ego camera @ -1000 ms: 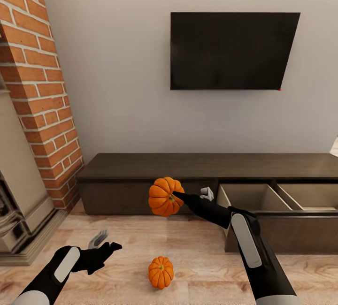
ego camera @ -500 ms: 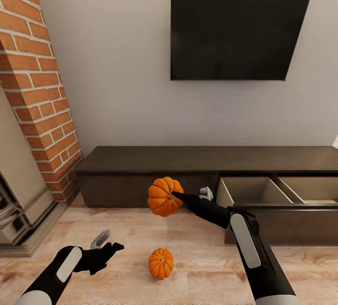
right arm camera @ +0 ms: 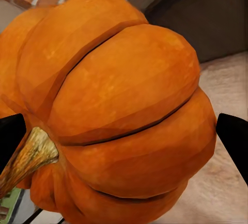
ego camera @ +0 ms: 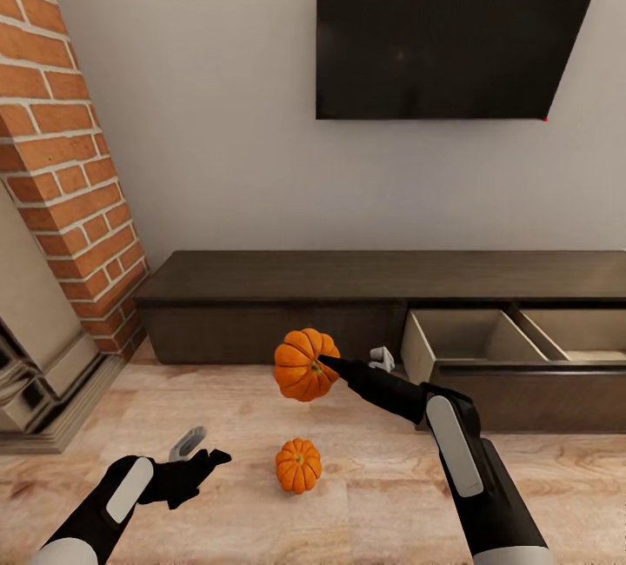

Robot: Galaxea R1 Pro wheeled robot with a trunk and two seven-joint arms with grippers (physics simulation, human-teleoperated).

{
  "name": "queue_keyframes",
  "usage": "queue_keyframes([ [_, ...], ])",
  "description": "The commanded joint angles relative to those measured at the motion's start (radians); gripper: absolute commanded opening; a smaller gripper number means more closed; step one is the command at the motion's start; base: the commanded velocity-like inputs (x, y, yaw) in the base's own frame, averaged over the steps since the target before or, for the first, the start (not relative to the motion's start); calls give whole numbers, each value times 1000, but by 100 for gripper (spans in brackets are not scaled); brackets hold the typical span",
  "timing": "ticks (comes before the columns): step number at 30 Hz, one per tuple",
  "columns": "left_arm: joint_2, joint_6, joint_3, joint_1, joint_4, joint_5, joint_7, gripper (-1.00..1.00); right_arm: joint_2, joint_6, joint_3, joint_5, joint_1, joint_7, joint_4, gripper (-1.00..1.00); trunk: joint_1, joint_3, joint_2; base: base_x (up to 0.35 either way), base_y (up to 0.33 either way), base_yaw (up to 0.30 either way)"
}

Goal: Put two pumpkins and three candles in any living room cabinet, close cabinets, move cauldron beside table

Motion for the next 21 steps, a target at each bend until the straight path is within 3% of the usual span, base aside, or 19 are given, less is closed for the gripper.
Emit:
queue_keyframes([
  [1,0,0,0,0,0,0,0,100,0,1,0,-5,0,0,0,-100,0,-6,0,0,0,0],
  [21,-1,0,0,0,0,0,0,100,0,-2,2,-6,0,-2,7,-100,9,-116,-5,0,0,0],
])
